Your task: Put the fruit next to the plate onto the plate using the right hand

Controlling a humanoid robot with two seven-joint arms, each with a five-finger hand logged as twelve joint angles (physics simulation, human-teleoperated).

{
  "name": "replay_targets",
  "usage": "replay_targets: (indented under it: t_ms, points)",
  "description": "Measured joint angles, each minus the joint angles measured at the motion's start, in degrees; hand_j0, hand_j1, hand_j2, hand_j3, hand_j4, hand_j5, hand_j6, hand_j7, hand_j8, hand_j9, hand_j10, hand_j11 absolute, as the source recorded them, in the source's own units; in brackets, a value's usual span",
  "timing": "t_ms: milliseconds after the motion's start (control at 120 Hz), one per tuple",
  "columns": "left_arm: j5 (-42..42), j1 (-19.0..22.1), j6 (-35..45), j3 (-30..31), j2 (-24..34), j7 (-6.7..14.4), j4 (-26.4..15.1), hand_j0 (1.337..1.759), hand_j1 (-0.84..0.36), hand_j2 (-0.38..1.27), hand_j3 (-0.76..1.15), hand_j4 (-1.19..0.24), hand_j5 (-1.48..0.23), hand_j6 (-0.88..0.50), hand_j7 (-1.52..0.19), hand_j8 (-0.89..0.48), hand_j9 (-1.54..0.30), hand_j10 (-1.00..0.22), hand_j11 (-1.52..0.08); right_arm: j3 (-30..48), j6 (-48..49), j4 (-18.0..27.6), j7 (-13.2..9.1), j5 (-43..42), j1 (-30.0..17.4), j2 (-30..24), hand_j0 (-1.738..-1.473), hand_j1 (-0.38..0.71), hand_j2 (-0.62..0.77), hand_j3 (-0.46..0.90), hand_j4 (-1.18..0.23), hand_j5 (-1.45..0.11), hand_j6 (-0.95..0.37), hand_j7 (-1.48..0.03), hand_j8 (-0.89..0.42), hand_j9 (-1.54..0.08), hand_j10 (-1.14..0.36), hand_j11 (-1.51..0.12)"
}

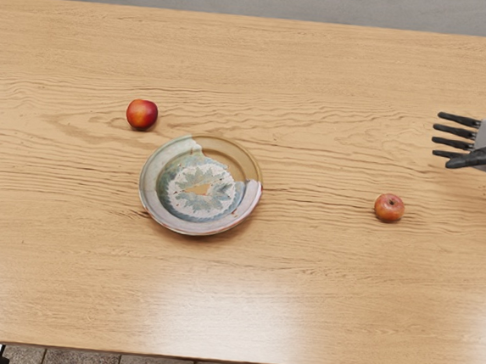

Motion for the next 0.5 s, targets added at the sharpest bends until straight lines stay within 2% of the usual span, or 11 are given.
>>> replay_targets:
  t_ms: [142,217,267,300,367,408,500]
  points:
    - [-0.02,0.0,0.0,-0.01,0.0,-0.01,0.0,1.658,0.33,0.0,0.0,-0.01,-0.02,-0.01,-0.02,-0.01,-0.02,-0.01,-0.02,-0.17,0.01,0.32,-3.8,-1.08,1.5,1.17,-1.658,-0.35,0.0,0.0,0.0,0.0,0.0,0.0,0.0,0.0,0.0,0.0]
    - [-0.02,0.0,0.0,0.0,0.0,-0.02,0.0,1.658,0.33,0.0,0.0,-0.01,-0.02,-0.01,-0.02,-0.01,-0.02,-0.01,-0.02,1.44,0.01,0.48,-4.44,-8.09,3.87,1.15,-1.658,-0.35,0.0,0.0,0.0,0.0,0.0,0.0,0.0,0.0,0.0,0.0]
    - [-0.02,0.0,0.0,-0.01,0.0,-0.02,0.0,1.658,0.33,0.0,0.0,-0.01,-0.02,-0.01,-0.02,-0.01,-0.02,-0.01,-0.02,5.02,0.01,1.52,-4.63,-15.77,5.01,1.11,-1.658,-0.35,0.0,0.0,0.0,0.0,0.0,0.0,0.0,0.0,0.0,0.0]
    - [-0.02,0.0,0.0,-0.01,0.0,-0.01,0.0,1.658,0.33,0.0,0.0,-0.01,-0.02,-0.01,-0.02,-0.01,-0.02,-0.01,-0.02,8.5,0.01,4.58,-4.72,-21.79,5.17,1.02,-1.658,-0.35,0.0,0.0,0.0,0.0,0.0,0.0,0.0,0.0,0.0,0.0]
    - [-0.03,0.0,0.0,0.0,0.0,-0.01,0.0,1.658,0.33,0.0,0.0,-0.01,-0.02,-0.01,-0.02,-0.01,-0.02,-0.01,-0.02,13.52,0.0,14.86,-4.85,-33.81,3.71,0.88,-1.658,-0.35,0.0,0.0,0.0,0.0,0.0,0.0,0.0,0.0,0.0,0.0]
    - [-0.02,0.0,0.0,0.01,0.0,0.0,0.0,1.658,0.33,0.0,0.0,-0.01,-0.02,-0.01,-0.02,-0.01,-0.02,-0.01,-0.02,15.37,0.0,20.73,-4.96,-41.31,1.96,0.66,-1.658,-0.35,0.0,0.0,0.0,0.0,0.0,0.0,0.0,0.0,0.0,0.0]
    - [-0.03,0.0,0.0,0.0,0.0,0.0,0.0,1.658,0.34,0.0,0.0,-0.01,-0.02,-0.01,-0.02,-0.01,-0.02,-0.01,-0.02,17.58,-0.01,30.44,-5.13,-56.92,-2.59,0.02,-1.658,-0.35,0.0,0.0,0.0,0.0,0.0,0.0,0.0,0.0,0.0,0.0]
